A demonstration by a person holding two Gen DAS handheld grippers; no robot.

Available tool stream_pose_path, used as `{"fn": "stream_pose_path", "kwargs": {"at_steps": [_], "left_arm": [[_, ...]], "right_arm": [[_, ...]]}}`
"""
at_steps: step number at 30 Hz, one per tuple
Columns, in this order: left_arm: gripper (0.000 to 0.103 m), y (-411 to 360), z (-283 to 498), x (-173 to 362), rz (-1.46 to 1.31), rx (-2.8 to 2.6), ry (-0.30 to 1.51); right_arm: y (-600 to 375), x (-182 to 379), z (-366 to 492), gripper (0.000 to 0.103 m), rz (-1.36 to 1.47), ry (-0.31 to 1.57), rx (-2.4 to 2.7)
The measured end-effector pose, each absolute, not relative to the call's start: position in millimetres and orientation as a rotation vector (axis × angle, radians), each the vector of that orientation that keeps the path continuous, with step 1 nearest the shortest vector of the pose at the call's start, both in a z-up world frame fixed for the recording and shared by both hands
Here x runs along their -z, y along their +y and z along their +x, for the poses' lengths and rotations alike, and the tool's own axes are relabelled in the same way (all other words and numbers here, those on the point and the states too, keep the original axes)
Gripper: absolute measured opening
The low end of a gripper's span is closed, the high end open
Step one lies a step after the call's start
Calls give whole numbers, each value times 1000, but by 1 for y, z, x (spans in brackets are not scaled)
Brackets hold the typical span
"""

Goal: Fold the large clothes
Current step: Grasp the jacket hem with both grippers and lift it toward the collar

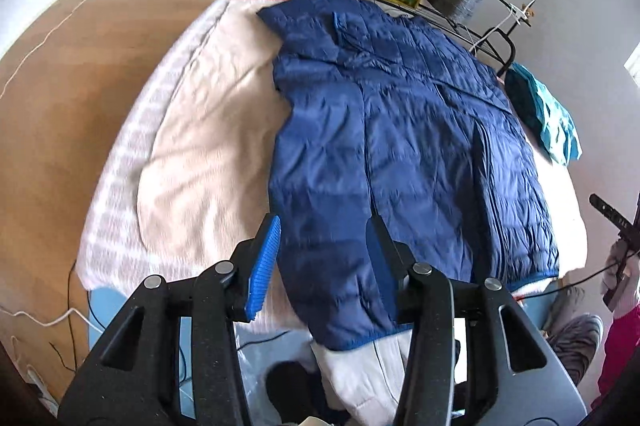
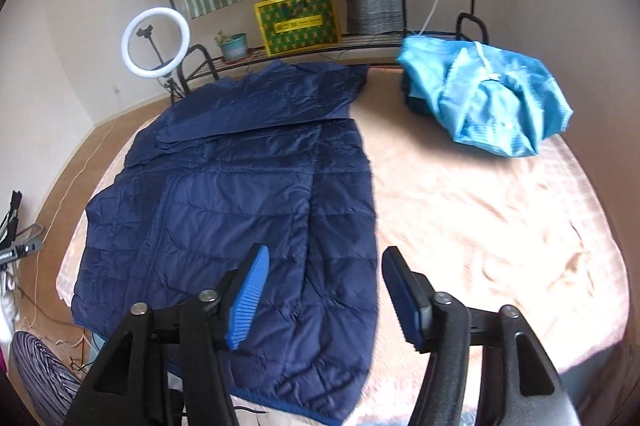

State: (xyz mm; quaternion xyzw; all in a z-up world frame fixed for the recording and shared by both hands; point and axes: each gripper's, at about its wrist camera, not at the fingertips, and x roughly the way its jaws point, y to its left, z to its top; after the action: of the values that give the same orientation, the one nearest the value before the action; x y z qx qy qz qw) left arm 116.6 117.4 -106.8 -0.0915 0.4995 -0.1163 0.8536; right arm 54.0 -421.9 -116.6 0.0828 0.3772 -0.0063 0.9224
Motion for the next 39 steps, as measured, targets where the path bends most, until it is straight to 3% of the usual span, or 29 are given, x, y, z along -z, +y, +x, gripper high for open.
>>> {"fn": "stream_pose_path", "kwargs": {"at_steps": [2,4,18,34,36,38,39], "left_arm": [[58,121,108,107,-219,241,1056],[63,123,101,109,-224,240,1051],[63,135,110,178,-354,246,1207],[63,122,98,224,-446,343,1288],[60,119,97,224,-468,372,1286],[45,114,97,222,-473,403,1287],[39,112,97,221,-456,409,1284]], "right_arm": [[-424,115,46,64,137,774,64],[-425,118,40,67,116,781,80],[-443,195,37,69,295,1034,-55],[-433,240,40,60,410,1126,-183],[-431,241,41,60,408,1124,-189],[-428,241,40,56,414,1120,-206],[-426,242,40,49,426,1123,-221]]}}
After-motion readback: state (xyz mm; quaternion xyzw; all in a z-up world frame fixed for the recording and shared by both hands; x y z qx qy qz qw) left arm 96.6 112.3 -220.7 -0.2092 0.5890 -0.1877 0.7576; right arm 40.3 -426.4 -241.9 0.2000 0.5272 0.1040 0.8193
